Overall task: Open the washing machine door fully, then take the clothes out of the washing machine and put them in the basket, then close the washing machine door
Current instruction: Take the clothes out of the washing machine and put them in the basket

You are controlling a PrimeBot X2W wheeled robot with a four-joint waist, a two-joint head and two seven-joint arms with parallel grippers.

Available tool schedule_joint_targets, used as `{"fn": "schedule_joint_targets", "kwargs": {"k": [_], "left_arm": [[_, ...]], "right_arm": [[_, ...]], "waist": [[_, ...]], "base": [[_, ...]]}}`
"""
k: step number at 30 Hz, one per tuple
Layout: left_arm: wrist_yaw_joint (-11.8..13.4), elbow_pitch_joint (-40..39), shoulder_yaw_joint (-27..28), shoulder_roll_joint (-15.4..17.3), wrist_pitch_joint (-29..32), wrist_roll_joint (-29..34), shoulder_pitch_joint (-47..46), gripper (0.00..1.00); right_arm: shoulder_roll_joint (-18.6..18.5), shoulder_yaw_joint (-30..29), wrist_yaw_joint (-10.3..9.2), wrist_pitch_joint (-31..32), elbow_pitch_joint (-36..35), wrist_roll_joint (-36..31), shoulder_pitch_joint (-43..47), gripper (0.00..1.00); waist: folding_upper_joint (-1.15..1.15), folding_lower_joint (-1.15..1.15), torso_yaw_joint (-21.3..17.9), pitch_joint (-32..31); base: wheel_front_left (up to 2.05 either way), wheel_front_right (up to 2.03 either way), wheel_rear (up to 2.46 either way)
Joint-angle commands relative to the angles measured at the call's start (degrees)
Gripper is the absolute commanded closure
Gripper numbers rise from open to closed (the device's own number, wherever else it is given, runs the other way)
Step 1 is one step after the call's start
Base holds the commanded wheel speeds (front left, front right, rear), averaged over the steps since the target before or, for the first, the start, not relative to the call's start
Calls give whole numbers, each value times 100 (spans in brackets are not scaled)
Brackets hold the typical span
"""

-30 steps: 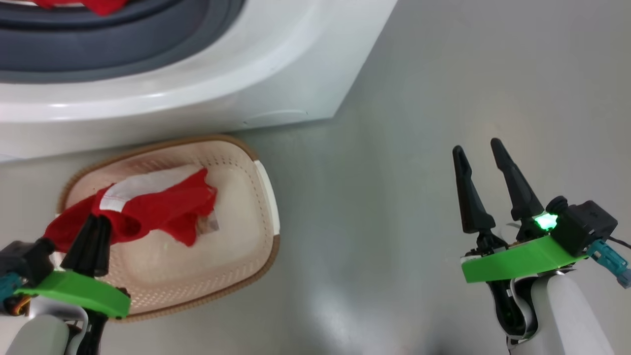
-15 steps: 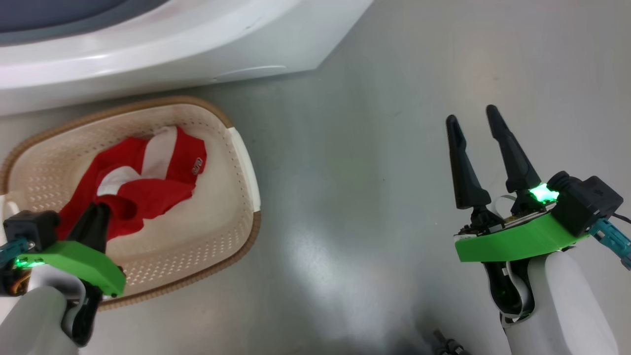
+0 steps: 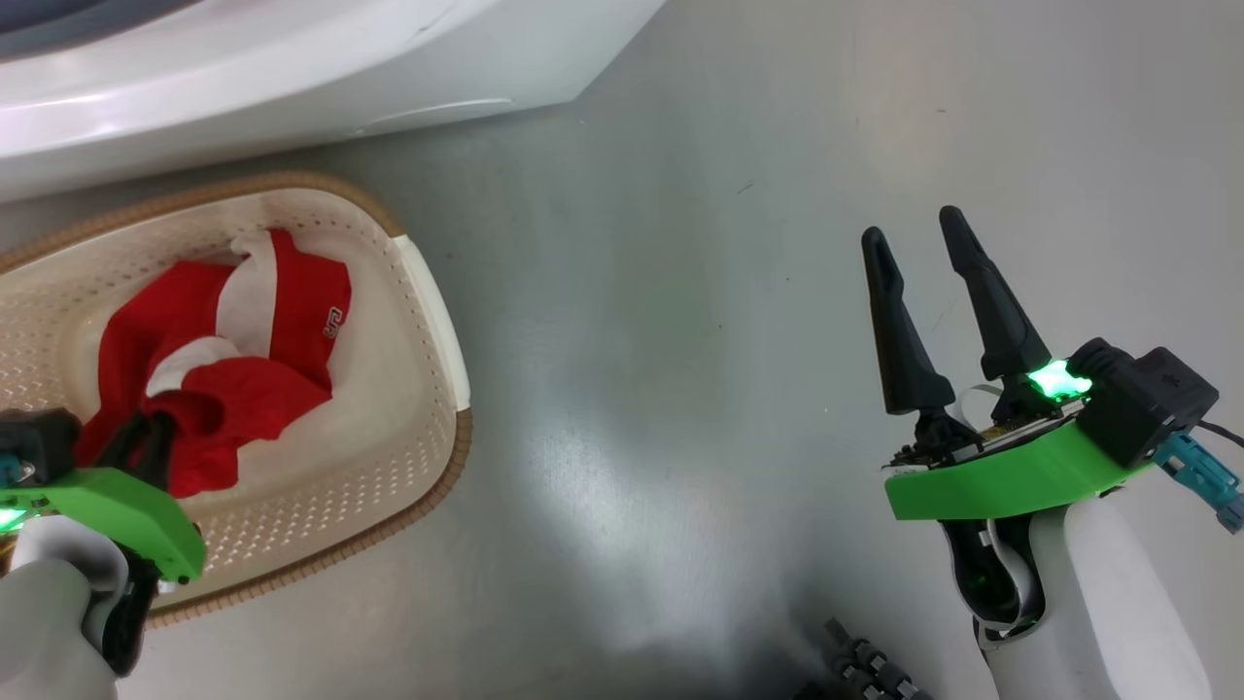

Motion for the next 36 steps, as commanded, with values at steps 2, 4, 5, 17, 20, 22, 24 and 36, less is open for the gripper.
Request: {"fn": "schedule_joint_targets", "kwargs": {"k": [2, 4, 5, 17, 20, 22, 24, 36], "left_arm": [[-17, 38, 64, 235, -30, -184, -61, 31], [-17, -21, 65, 249, -30, -241, -83, 0], [-17, -45, 70, 250, -30, -262, -73, 0], [-17, -159, 238, 202, -30, -389, 63, 0], [-17, -214, 304, 152, -30, -415, 130, 0], [-17, -251, 359, 125, -30, -426, 187, 0], [-17, -289, 424, 94, -30, -423, 251, 0], [-17, -813, 1382, -222, -30, 47, 829, 0]], "right_arm": [[14, 111, 9, -27, -125, 76, 63, 0], [14, 90, 9, -27, -109, 68, 65, 0], [14, 82, 9, -27, -99, 64, 65, 0], [14, 56, 9, -27, 20, 19, 82, 0], [14, 40, 9, -27, 62, -18, 117, 0], [14, 39, 9, -27, 99, -51, 143, 0], [14, 46, 9, -27, 141, -89, 176, 0], [14, -11, 9, -27, 426, -264, 455, 0]], "waist": [[0, 0, -6, -13], [0, 0, 10, -48], [0, 0, 18, -75], [0, 0, 93, -410], [0, 0, 140, -561], [0, 0, 174, -673], [0, 0, 214, -806], [0, 0, 485, -1802]], "base": [[0, 0, 0], [0, 0, 0], [0, 0, 0], [0, 0, 0], [0, 0, 0], [0, 0, 0], [0, 0, 0], [0, 0, 0]]}}
